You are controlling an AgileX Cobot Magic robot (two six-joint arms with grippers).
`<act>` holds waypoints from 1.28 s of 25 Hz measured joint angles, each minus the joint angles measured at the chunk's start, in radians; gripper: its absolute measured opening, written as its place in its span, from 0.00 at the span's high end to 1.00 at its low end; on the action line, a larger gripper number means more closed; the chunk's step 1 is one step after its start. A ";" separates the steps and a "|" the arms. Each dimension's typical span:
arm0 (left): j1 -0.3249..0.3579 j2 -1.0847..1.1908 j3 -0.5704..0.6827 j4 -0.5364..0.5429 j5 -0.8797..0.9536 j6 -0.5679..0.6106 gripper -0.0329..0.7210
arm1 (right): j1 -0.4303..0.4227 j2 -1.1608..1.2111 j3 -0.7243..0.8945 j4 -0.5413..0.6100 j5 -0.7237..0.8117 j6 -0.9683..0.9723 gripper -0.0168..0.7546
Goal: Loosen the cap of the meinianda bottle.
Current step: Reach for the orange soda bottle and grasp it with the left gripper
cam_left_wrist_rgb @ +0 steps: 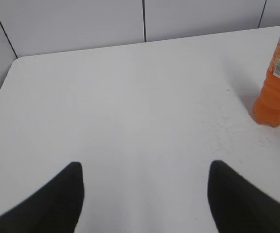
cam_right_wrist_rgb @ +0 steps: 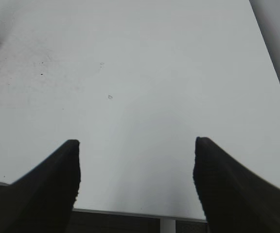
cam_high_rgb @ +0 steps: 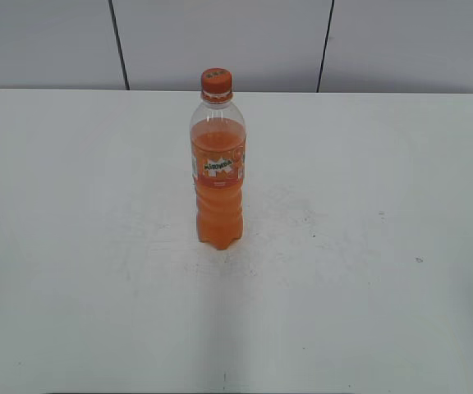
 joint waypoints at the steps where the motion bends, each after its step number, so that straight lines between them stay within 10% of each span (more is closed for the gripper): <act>1: 0.000 0.000 0.000 0.000 0.000 0.000 0.31 | 0.000 0.000 0.000 0.000 0.000 0.000 0.27; 10: -0.001 0.044 -0.018 -0.013 -0.064 0.000 0.31 | 0.000 0.000 0.000 0.000 0.000 0.000 0.27; 22: -0.001 0.532 0.015 -0.232 -0.738 0.258 0.31 | 0.000 0.000 0.000 0.000 0.000 0.000 0.27; 32: -0.007 0.975 0.214 -0.275 -1.343 0.194 0.31 | 0.000 0.000 0.000 0.000 0.000 0.000 0.27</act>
